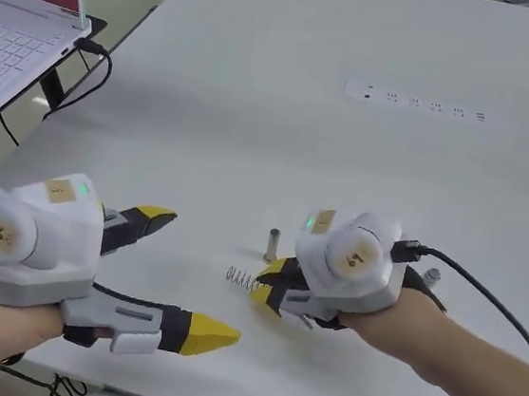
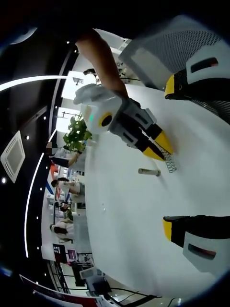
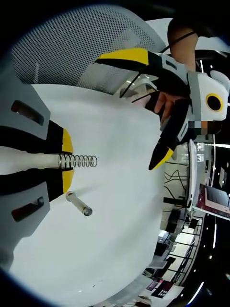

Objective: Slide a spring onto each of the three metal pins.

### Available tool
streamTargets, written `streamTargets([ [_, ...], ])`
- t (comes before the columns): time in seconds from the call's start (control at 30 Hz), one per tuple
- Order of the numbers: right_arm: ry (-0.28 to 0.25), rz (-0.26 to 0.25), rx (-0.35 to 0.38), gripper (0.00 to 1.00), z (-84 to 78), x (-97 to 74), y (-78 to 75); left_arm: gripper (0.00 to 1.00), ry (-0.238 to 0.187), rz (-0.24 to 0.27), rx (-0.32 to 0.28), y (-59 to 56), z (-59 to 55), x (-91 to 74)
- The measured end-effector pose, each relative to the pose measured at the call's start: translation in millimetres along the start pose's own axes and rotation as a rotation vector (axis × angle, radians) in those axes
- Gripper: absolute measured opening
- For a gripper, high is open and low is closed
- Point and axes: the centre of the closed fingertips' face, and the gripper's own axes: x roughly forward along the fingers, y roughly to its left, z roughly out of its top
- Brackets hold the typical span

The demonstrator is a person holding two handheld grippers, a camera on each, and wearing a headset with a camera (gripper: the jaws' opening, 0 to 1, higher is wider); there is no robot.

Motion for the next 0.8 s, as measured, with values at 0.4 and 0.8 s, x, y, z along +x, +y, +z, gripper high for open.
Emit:
streamTargets([
  [0.4, -0.007, 0.015, -0.033, 0.07, 0.4, -18.5, 6.4, 0.96, -0.009, -0.035, 0.019, -5.4, 10.5, 10.9],
  [0.8, -0.012, 0.036, -0.067, 0.07, 2.5, -25.8, 14.0, 0.93, -0.003, -0.062, 0.019, -10.4, 8.9, 14.8],
])
